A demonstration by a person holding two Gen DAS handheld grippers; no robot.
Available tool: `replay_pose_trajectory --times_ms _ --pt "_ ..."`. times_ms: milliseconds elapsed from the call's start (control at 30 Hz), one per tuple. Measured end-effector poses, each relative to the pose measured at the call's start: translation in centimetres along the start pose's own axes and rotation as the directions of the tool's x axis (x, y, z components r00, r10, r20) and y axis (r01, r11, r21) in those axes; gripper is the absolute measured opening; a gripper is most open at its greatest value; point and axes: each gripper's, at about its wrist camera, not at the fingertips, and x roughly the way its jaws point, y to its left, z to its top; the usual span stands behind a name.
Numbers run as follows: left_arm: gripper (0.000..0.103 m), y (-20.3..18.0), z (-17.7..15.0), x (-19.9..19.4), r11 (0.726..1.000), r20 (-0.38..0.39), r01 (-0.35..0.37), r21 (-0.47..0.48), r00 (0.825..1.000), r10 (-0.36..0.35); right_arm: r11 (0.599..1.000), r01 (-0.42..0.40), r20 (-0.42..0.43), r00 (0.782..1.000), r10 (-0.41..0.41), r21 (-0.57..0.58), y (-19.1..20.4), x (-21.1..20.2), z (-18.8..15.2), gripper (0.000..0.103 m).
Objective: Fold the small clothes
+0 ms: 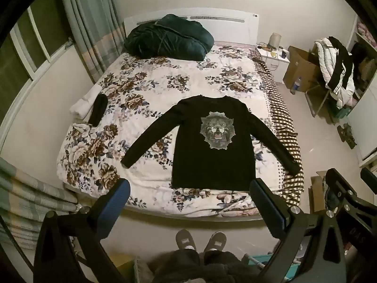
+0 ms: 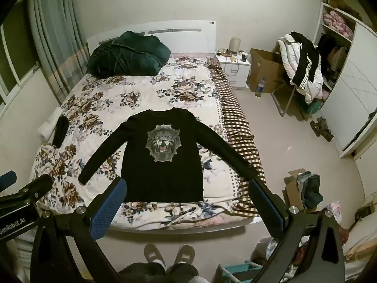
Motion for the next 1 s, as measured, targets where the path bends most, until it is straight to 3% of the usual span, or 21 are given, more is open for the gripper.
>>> replay_pose_trajectory --times_ms 1000 --pt "0.103 0.0 0.0 0.0 1.0 0.014 0.004 -0.002 1.0 -0.004 1.0 -0.002 0.021 1.0 0.002 0.003 0.3 -1.6 -0.1 0.103"
